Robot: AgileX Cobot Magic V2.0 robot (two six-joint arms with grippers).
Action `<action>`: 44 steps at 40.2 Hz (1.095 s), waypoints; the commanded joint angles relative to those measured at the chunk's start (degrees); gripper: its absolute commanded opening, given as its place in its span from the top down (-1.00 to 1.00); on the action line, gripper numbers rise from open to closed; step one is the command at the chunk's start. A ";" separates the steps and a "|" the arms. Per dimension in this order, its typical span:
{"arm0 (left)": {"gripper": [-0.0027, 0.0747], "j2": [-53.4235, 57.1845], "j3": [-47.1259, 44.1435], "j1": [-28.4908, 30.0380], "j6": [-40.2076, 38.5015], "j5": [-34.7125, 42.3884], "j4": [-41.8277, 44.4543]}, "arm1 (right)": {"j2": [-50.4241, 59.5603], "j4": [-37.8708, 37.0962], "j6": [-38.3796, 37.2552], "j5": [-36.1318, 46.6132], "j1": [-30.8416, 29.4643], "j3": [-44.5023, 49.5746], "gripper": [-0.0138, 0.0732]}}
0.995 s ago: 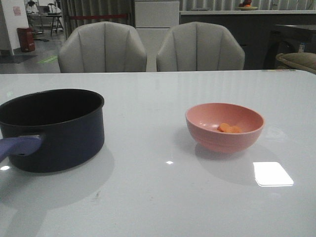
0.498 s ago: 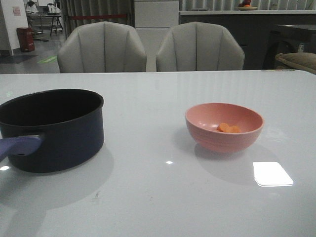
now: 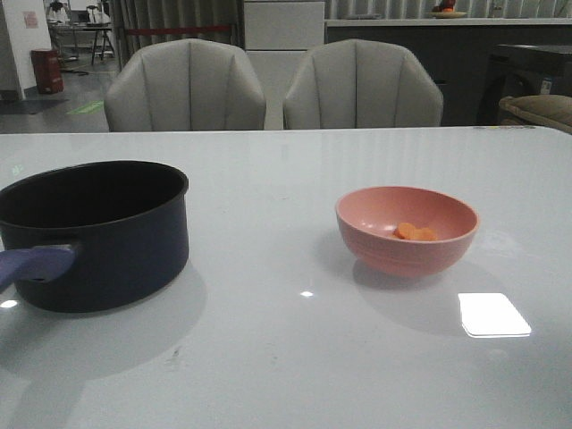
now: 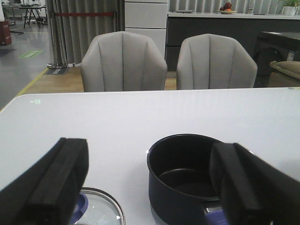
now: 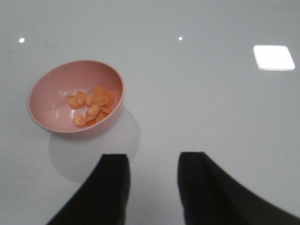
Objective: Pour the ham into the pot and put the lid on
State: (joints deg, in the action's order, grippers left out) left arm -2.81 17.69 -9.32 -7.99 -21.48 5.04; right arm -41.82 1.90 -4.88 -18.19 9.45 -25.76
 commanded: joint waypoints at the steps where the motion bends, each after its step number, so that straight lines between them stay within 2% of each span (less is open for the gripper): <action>1: -0.53 -0.59 1.37 -0.43 -0.13 4.67 0.14 | -6.29 0.32 0.42 2.54 1.14 -5.79 -0.51; 15: -0.53 -0.59 1.37 -0.43 -0.13 4.78 0.14 | -30.32 5.28 0.42 1.61 2.28 -21.36 -0.51; 27: -0.53 -0.59 1.28 -0.43 -0.13 4.65 0.14 | -49.23 5.28 0.47 -6.91 2.35 -36.19 -0.50; 34: -0.53 -0.59 1.28 -0.43 -0.13 4.65 0.14 | -57.11 5.28 1.51 -10.40 2.35 -42.02 -0.34; 44: -0.53 -0.59 1.28 -0.43 -0.13 4.65 0.14 | -63.94 6.78 1.51 -13.06 2.35 -47.10 0.05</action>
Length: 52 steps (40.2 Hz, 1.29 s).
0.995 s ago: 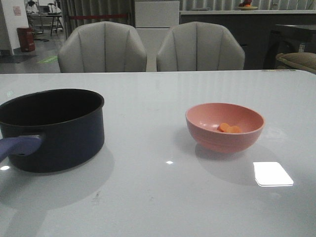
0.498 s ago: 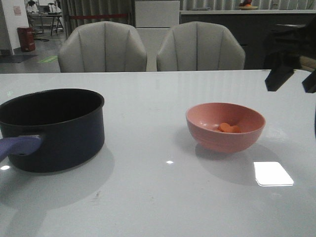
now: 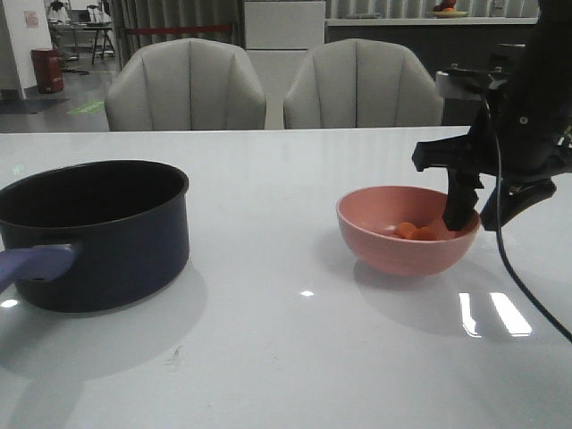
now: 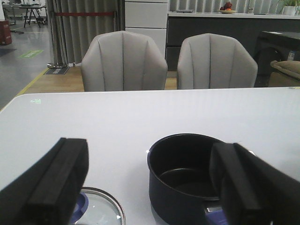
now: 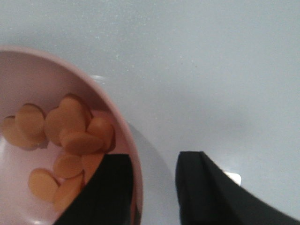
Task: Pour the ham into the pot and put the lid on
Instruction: 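Lower the right gripper onto the rim of the pink bowl, then grasp the bowl rim and lift it toward the pot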
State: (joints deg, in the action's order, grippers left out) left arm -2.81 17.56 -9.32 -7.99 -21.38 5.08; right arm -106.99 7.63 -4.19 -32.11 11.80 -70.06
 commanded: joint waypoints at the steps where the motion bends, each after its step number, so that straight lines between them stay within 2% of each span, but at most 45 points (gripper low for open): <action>1: -0.53 -0.59 1.41 -0.43 -0.13 4.55 0.10 | 0.91 1.34 0.82 0.85 0.00 -2.96 0.08; 9: -0.53 -0.59 1.41 -0.43 -0.13 4.55 0.10 | 0.72 2.96 0.82 4.79 0.00 -3.01 0.38; 13: -0.53 -0.59 1.41 -0.43 -0.13 4.55 0.10 | 0.83 2.96 0.82 7.23 0.00 -3.01 0.38; 21: -0.53 -0.59 1.41 -0.43 -0.13 4.55 0.10 | 2.46 3.26 1.91 7.07 0.30 -3.01 0.38; 28: -0.53 -0.59 1.41 -0.43 -0.13 4.55 0.10 | 7.61 3.26 6.56 12.30 5.13 -3.01 0.38; 35: -0.53 -0.59 1.41 -0.43 -0.13 4.55 0.10 | 11.86 3.26 8.92 21.45 13.12 -3.01 0.38; 44: -0.53 -0.59 1.41 -0.43 -0.13 4.55 0.10 | 11.96 3.17 11.29 35.86 22.82 -3.01 0.38; 52: -0.53 -0.59 1.41 -0.43 -0.13 4.55 0.10 | 8.92 1.35 16.27 51.99 27.68 -3.01 0.38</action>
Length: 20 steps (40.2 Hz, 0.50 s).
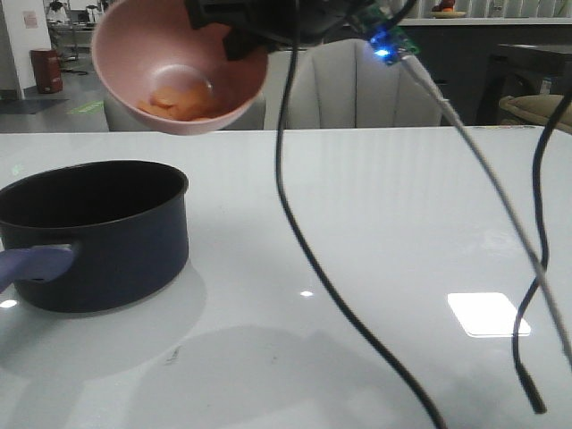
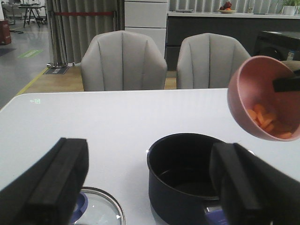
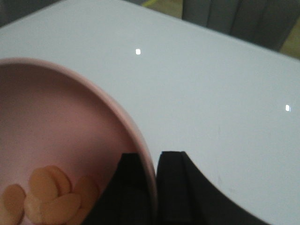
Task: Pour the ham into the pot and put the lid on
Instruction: 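Grasp the bowl rim and lift it toward the pot, then tilt the pink bowl over the pot to pour the orange slices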
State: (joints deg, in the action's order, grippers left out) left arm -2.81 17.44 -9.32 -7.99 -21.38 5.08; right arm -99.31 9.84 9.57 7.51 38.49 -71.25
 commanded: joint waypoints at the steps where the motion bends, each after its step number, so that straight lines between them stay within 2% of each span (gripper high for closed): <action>1: -0.53 -0.59 1.53 -0.43 -0.13 4.55 0.10 | 0.52 -0.87 3.07 14.36 1.37 -1.81 0.38; 5: -0.53 -0.59 1.53 -0.43 -0.13 4.55 0.10 | -1.98 -0.87 5.81 20.16 2.39 -1.81 0.38; 10: -0.53 -0.59 1.53 -0.43 -0.13 4.55 0.10 | -4.79 -0.87 13.20 26.14 4.03 -1.81 0.38; 15: -0.53 -0.59 1.53 -0.43 -0.13 4.55 0.10 | -7.35 -0.81 23.39 30.49 6.77 -2.14 0.38; 20: -0.53 -0.59 1.53 -0.43 -0.13 4.55 0.10 | -10.50 0.20 35.31 30.47 8.74 -5.37 0.38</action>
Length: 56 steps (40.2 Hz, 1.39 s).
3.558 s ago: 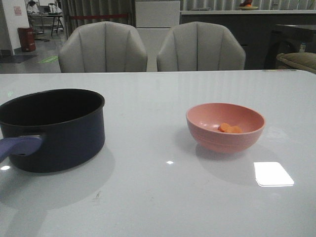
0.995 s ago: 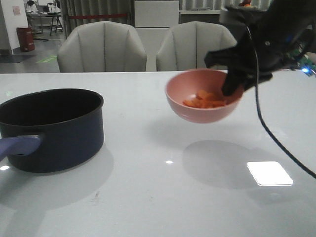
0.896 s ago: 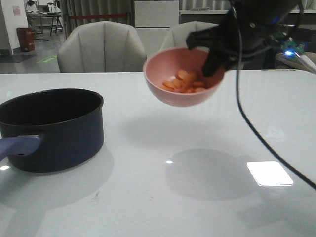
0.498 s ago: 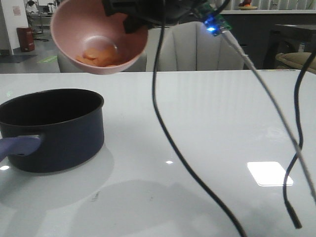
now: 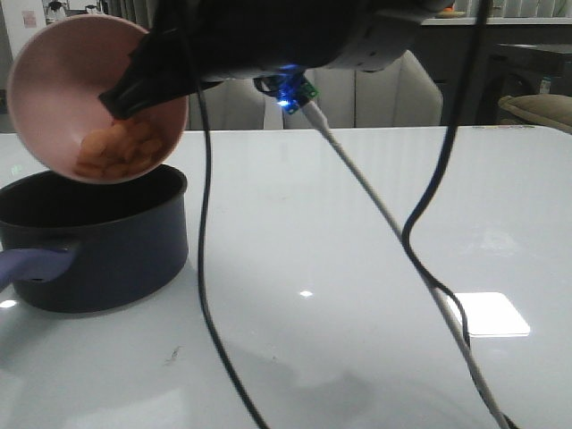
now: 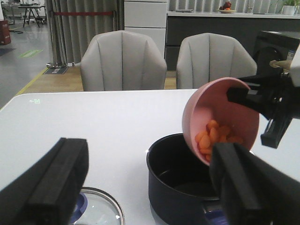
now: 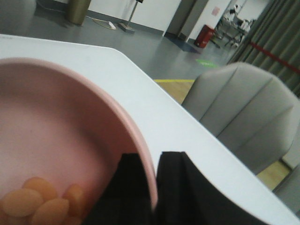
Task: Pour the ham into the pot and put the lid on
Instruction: 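Tilt the pink bowl over the pot to pour the orange slices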
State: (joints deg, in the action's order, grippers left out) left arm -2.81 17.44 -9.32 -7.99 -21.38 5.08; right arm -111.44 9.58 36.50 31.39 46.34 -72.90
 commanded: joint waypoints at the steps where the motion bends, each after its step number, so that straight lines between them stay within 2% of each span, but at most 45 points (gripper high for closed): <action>1: -0.53 -0.59 1.53 -0.43 -0.13 4.55 0.10 | 1.03 0.99 11.09 6.66 1.16 -4.32 0.38; 5: -0.53 -0.59 1.53 -0.43 -0.13 4.55 0.10 | -1.25 3.23 18.40 9.28 1.80 -6.34 0.38; 9: -0.53 -0.59 1.53 -0.43 -0.13 4.55 0.10 | -2.89 3.77 25.08 15.99 2.12 -6.87 0.38; 14: -0.53 -0.59 1.53 -0.43 -0.13 4.55 0.10 | -3.67 3.72 30.55 23.90 2.40 -6.87 0.38; 17: -0.53 -0.59 1.53 -0.43 -0.13 4.55 0.10 | -3.83 3.66 31.34 27.64 2.68 -6.79 0.38; 29: -0.53 -0.59 1.53 -0.43 -0.13 4.55 0.10 | -3.94 -6.33 37.15 30.04 2.74 -6.38 0.38; 38: -0.53 -0.59 1.53 -0.43 -0.13 4.55 0.10 | -3.94 -7.25 40.16 24.90 2.74 -6.86 0.37; 42: -0.53 -0.59 1.53 -0.43 -0.13 4.55 0.10 | -3.94 -6.77 40.11 25.00 2.74 -6.86 0.37; 47: -0.53 -0.59 1.53 -0.43 -0.13 4.55 0.10 | -3.54 -1.11 37.49 24.72 3.31 -6.99 0.37; 51: -0.53 -0.59 1.53 -0.43 -0.13 4.55 0.10 | -2.26 5.77 31.24 21.95 3.64 -6.99 0.37; 56: -0.53 -0.59 1.53 -0.43 -0.13 4.55 0.10 | 1.59 14.44 19.60 11.87 3.81 -6.99 0.37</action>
State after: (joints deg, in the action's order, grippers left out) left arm -2.81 17.44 -9.32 -7.99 -21.38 5.08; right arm -116.49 18.95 64.10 44.67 50.08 -77.88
